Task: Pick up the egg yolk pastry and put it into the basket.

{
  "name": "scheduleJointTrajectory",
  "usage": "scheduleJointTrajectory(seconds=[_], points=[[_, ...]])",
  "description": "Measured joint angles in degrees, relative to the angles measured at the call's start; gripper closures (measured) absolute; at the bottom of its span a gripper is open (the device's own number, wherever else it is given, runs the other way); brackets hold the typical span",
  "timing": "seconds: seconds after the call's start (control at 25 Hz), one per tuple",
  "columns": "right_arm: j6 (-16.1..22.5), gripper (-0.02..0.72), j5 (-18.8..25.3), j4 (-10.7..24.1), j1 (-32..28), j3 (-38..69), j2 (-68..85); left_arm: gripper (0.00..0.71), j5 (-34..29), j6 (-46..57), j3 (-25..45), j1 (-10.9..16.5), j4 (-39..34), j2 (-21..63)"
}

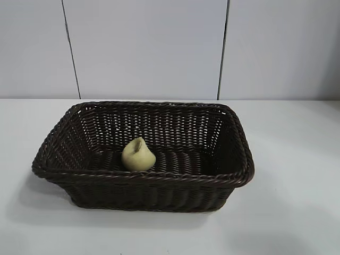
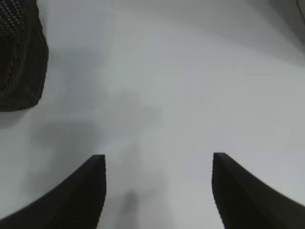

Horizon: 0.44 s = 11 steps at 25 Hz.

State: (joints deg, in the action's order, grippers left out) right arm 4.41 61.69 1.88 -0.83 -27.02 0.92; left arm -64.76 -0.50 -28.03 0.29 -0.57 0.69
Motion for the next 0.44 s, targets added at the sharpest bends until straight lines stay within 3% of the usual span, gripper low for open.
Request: scheduleJointTrajectory(seconds=[0.44], points=[[0.00, 0.237, 0.07, -0.39, 0.00, 0.00, 0.05, 0.169, 0.00, 0.00, 0.00, 0.00, 0.00, 0.00]])
